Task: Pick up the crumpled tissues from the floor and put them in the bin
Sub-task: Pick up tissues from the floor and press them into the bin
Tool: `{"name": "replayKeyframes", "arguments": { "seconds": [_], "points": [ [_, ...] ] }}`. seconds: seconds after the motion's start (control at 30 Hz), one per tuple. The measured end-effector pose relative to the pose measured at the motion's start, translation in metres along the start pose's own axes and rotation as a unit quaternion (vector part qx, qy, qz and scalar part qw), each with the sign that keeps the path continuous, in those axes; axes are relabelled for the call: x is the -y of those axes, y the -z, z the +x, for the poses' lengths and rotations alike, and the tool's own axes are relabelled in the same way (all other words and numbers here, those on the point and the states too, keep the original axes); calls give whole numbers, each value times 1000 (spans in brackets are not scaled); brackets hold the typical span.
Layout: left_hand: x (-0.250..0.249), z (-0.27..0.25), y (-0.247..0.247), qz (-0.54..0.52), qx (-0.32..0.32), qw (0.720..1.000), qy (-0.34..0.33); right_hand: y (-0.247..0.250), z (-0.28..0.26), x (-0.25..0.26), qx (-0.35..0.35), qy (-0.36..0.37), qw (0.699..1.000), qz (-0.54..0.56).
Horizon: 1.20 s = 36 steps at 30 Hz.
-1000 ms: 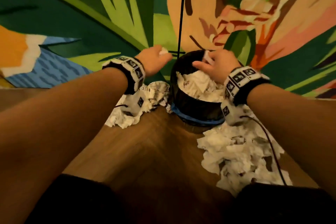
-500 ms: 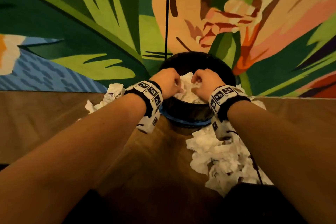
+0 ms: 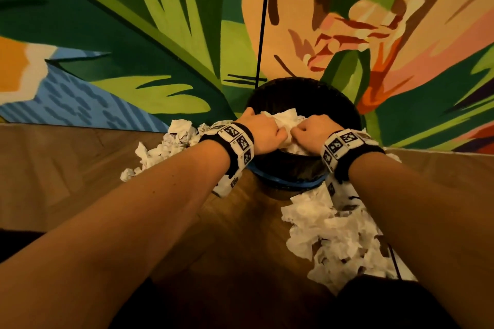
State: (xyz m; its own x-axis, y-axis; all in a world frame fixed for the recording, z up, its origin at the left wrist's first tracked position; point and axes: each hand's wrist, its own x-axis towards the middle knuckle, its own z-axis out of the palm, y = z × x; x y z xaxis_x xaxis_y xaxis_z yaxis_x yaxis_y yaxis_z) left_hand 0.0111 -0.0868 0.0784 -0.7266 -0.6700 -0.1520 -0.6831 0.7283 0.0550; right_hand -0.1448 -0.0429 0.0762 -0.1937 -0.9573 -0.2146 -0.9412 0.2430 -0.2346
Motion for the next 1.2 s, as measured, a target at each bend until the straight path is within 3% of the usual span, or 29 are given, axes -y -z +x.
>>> {"name": "replayKeyframes", "arguments": {
  "seconds": [0.17, 0.37, 0.43, 0.5, 0.63, 0.77, 0.93, 1.1, 1.2],
  "points": [
    [16, -9, 21, -136, -129, 982, 10, 26, 0, 16, -100, 32, 991, 80],
    [82, -27, 47, -387, -268, 879, 78, 41, 5, 67, -171, 99, 967, 161],
    [108, -36, 42, -428, -294, 847, 116, 41, 5, 88, -166, 133, 965, 151],
    [131, -47, 31, -436, -299, 833, 161, 39, 5, 111, -157, 171, 965, 123],
    [156, -69, -6, -379, -246, 860, 239, 28, 1, 158, -142, 236, 950, 145],
    [166, -88, -60, -344, -149, 872, 315, -15, 3, 188, -111, 264, 944, 163],
    [157, -97, -139, -244, 30, 908, 338, -117, 23, 170, 29, 186, 970, 154],
    [153, -99, -203, -271, 160, 882, 351, -193, 42, 119, 142, 83, 986, 16],
    [148, -93, -225, -289, 180, 867, 365, -215, 54, 109, 152, 12, 985, 86]
  ]
}}
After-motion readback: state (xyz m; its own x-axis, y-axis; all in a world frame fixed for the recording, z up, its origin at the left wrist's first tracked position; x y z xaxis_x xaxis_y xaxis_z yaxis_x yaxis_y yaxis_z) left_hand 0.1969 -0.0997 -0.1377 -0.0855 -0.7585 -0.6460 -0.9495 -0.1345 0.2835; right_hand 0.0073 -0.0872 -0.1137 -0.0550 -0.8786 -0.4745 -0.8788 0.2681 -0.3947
